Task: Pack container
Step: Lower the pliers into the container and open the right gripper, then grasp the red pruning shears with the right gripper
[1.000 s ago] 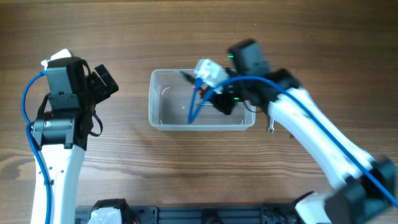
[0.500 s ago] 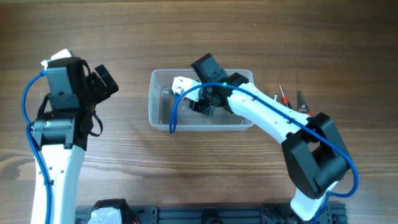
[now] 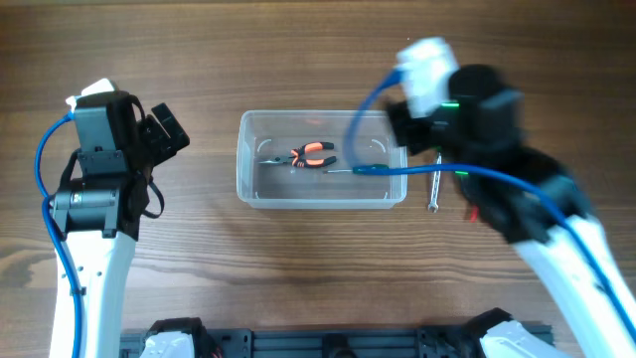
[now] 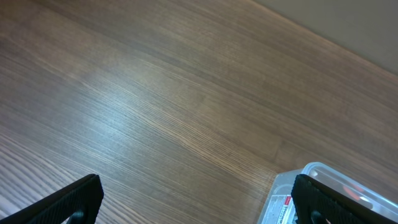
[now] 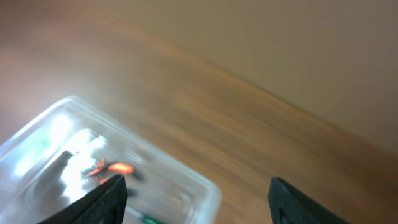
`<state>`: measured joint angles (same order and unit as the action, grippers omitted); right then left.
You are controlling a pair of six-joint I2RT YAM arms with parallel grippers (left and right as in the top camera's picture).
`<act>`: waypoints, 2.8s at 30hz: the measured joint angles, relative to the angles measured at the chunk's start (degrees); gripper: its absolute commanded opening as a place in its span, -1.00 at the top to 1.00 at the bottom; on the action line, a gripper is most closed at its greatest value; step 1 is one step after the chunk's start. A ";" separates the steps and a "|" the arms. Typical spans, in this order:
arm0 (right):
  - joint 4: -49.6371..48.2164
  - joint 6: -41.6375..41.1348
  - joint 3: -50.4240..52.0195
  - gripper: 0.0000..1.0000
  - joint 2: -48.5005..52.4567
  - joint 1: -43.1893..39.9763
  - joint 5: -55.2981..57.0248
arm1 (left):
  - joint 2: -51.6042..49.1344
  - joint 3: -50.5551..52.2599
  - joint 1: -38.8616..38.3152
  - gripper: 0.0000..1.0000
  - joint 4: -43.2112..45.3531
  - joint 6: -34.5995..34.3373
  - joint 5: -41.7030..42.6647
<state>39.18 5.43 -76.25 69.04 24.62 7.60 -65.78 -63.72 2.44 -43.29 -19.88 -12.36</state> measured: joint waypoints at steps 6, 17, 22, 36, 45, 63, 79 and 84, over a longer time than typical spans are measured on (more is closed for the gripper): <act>14.93 -15.98 0.33 -0.66 -1.33 -22.14 1.55 | 0.00 0.00 0.00 -0.99 0.00 0.00 0.00; 12.59 -20.85 8.68 -0.52 19.56 -30.84 -2.62 | 0.00 0.00 0.00 -1.00 0.00 0.00 0.00; 12.52 -20.33 8.74 -0.31 30.21 -31.65 -4.33 | 0.00 0.00 0.00 -1.00 0.02 0.00 0.00; 22.58 -15.58 9.05 -0.11 33.27 -33.68 -13.09 | 0.00 0.00 0.00 -1.00 0.00 0.00 0.00; 22.38 -15.43 10.32 -0.28 33.24 -33.68 -13.05 | -0.02 0.00 0.00 -1.00 0.00 0.00 0.00; 9.77 -20.52 20.79 0.91 32.35 -33.68 -10.36 | 0.00 0.00 0.00 -1.00 0.00 0.00 0.02; 14.69 -20.22 9.92 0.91 11.65 -31.45 -11.98 | 0.00 0.00 0.00 -1.00 -0.02 0.00 0.02; 14.12 -13.14 2.45 0.91 -4.79 -17.14 -20.63 | 0.00 0.00 0.00 -1.00 0.00 0.00 0.00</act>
<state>53.30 -7.70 -73.80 64.25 7.49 -13.04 -65.78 -63.72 2.44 -43.29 -19.88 -12.36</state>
